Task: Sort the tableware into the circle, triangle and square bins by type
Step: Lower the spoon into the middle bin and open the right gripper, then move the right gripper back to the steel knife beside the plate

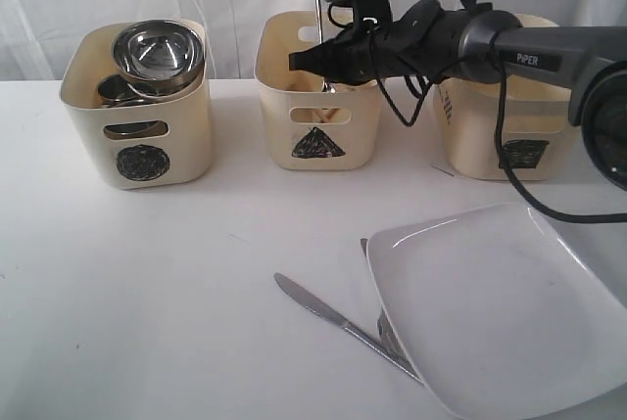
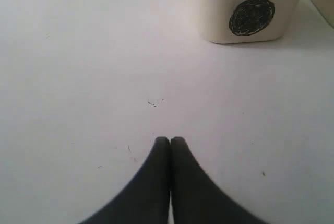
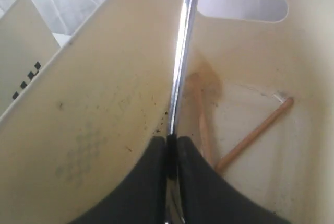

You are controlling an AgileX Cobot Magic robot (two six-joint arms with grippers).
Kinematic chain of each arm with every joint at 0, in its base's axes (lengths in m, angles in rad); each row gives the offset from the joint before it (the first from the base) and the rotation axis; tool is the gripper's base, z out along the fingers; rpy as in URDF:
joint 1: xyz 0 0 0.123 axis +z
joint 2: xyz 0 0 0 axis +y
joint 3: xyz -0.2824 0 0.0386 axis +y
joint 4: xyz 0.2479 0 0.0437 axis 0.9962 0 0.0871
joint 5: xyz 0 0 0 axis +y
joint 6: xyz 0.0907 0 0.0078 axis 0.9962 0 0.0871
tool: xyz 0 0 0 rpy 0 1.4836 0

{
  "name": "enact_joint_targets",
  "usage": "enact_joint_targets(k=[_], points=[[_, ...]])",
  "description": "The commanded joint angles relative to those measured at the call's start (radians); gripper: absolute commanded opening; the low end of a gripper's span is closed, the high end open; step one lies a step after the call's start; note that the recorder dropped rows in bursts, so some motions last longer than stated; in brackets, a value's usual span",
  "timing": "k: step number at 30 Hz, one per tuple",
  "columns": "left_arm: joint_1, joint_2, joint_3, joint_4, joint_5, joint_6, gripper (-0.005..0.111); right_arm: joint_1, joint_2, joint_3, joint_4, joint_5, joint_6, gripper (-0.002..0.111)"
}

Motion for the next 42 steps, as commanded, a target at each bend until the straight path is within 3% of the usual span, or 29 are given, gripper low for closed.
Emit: enact_joint_targets(k=[1, 4, 10, 17, 20, 42], points=[[0.003, -0.004, 0.005, -0.006, -0.004, -0.004, 0.000, -0.002, -0.006, -0.012, -0.001, 0.039, 0.008, 0.022], [0.003, -0.004, 0.005, -0.006, -0.004, -0.004, 0.000, -0.002, -0.014, -0.012, -0.003, 0.093, 0.004, 0.029], [0.003, -0.004, 0.005, -0.006, -0.004, -0.004, 0.000, -0.002, -0.081, -0.010, -0.026, 0.196, 0.004, 0.029], [0.003, -0.004, 0.005, -0.006, -0.004, -0.004, 0.000, -0.002, -0.175, -0.008, -0.321, 0.500, 0.138, 0.029], [0.003, -0.004, 0.005, -0.006, -0.004, -0.004, 0.000, -0.002, -0.223, 0.007, -0.323, 0.589, 0.136, 0.029], [0.003, -0.004, 0.005, -0.006, -0.004, -0.004, 0.000, 0.000, -0.836, 0.791, -0.216, 0.272, 0.136, 0.029]])
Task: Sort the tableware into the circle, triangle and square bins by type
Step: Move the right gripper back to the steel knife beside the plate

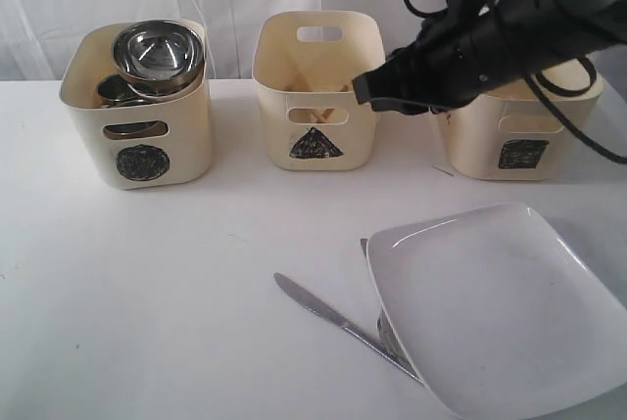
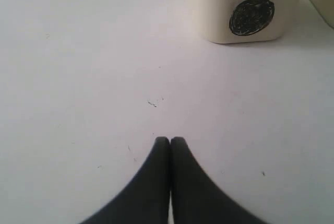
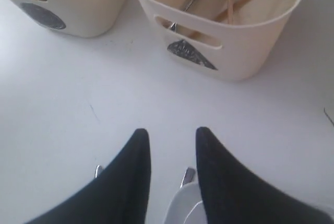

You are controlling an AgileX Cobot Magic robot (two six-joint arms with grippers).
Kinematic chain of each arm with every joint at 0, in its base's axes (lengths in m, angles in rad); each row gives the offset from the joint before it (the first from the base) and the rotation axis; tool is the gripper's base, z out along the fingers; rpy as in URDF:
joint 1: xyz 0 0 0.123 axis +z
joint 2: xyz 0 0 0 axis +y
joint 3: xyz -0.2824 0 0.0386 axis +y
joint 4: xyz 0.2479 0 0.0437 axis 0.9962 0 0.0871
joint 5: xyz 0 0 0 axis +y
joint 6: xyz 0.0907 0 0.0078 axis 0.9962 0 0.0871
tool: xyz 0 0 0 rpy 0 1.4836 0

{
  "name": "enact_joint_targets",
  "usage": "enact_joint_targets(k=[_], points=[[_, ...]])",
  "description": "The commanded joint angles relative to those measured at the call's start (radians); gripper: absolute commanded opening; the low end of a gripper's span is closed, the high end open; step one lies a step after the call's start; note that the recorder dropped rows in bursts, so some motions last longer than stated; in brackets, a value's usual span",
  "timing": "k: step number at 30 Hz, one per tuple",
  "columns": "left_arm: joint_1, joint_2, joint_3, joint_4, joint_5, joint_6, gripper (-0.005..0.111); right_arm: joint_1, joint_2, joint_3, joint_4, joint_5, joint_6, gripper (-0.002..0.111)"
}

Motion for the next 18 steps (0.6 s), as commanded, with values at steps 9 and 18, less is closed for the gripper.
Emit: enact_joint_targets(k=[9, 18], points=[[0.003, -0.004, 0.005, -0.006, -0.004, -0.004, 0.000, 0.034, -0.221, 0.249, 0.059, 0.001, -0.031, 0.029], [0.003, -0.004, 0.005, -0.006, -0.004, -0.004, 0.000, 0.097, -0.322, 0.336, 0.082, 0.022, -0.060, 0.029]])
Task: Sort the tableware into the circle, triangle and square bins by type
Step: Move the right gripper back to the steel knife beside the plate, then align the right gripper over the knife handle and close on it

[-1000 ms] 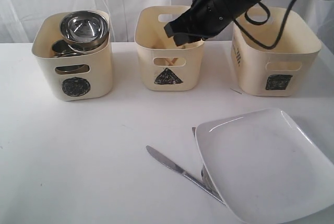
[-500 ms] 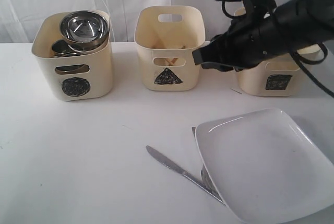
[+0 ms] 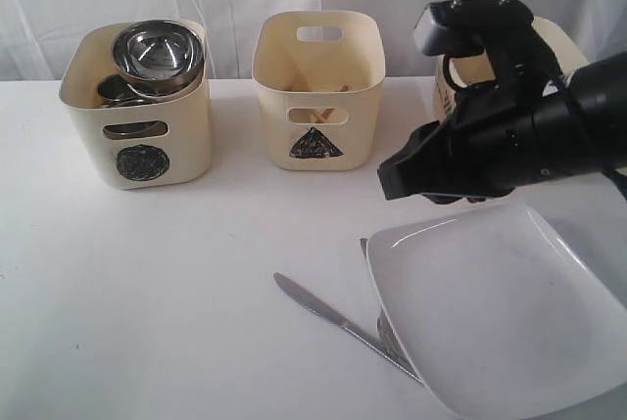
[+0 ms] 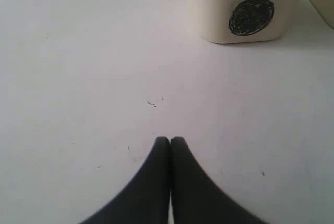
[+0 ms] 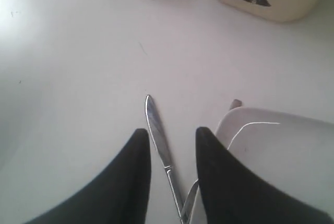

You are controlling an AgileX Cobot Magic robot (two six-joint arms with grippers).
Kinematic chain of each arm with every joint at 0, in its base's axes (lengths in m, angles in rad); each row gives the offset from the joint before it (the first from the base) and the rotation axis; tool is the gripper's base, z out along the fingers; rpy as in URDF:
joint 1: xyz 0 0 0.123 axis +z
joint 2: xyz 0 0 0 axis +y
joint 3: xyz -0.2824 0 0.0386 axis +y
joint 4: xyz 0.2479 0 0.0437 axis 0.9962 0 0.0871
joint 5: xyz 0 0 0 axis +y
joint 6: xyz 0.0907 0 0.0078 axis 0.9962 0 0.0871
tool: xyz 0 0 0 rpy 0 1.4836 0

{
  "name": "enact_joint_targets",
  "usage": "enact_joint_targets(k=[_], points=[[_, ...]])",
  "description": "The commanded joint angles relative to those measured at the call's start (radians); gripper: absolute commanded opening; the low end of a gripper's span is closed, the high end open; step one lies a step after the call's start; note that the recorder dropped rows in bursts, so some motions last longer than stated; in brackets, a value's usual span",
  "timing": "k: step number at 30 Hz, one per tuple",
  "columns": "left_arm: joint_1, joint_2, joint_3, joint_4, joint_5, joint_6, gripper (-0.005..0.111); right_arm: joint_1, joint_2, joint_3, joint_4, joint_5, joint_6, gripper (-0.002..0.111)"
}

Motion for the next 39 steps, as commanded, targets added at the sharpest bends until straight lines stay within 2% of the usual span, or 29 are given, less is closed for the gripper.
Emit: enact_joint_targets(k=[1, 14, 30, 39], points=[[0.003, -0.004, 0.005, -0.006, -0.004, -0.004, 0.000, 0.032, -0.041, 0.056, 0.014, 0.001, -0.016, 0.029], [0.003, -0.004, 0.005, -0.006, -0.004, -0.004, 0.000, 0.137, -0.050, 0.179, 0.057, -0.023, -0.035, 0.029], [0.003, -0.004, 0.005, -0.006, -0.004, -0.004, 0.000, 0.294, -0.047, 0.187, 0.070, -0.027, -0.070, 0.029], [0.003, -0.004, 0.005, -0.006, -0.004, -0.004, 0.000, 0.308, 0.025, 0.187, 0.012, -0.058, -0.072, 0.029]])
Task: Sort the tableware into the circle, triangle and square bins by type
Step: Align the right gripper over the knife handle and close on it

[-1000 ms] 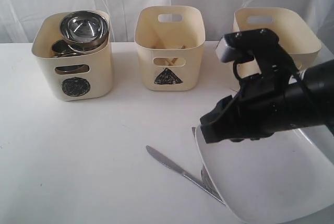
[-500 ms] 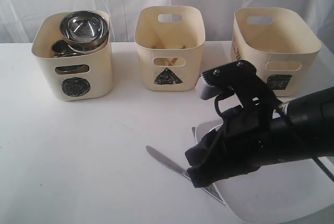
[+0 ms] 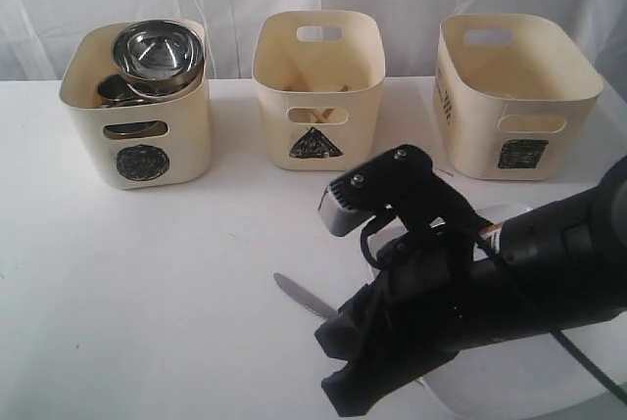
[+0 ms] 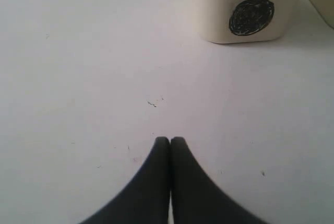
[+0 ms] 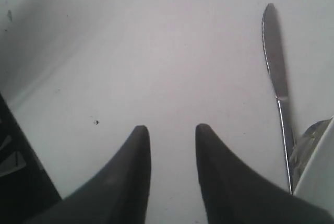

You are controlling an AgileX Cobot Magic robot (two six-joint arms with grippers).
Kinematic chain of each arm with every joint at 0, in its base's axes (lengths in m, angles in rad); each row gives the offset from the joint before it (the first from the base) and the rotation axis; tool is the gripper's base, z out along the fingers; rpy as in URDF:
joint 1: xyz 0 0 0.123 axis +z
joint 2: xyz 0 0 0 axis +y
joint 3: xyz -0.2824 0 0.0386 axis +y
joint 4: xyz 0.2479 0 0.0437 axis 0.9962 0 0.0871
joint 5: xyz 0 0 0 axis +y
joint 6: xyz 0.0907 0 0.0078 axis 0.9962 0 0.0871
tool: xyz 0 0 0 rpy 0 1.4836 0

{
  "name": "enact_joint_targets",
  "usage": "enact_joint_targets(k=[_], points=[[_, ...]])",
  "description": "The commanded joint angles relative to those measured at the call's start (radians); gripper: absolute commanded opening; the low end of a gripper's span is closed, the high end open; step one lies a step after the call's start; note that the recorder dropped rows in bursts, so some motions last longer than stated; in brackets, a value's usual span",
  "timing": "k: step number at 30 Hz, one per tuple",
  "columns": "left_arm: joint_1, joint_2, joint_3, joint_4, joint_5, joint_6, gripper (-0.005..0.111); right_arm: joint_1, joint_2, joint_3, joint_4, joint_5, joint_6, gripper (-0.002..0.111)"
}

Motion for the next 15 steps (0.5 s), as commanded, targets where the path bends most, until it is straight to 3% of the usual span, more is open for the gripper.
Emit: enact_joint_targets(k=[1, 4, 8, 15], points=[[0.003, -0.004, 0.005, -0.006, -0.004, -0.004, 0.000, 0.004, 0.069, 0.004, -0.092, -0.053, -0.015, 0.029], [0.003, -0.004, 0.005, -0.006, -0.004, -0.004, 0.000, 0.004, 0.146, -0.005, -0.174, -0.080, -0.013, 0.029], [0.003, -0.004, 0.005, -0.006, -0.004, -0.004, 0.000, 0.004, 0.254, -0.066, -0.226, -0.043, -0.013, 0.040], [0.003, -0.004, 0.005, -0.006, -0.004, -0.004, 0.000, 0.004, 0.273, -0.138, -0.342, -0.037, 0.001, 0.040]])
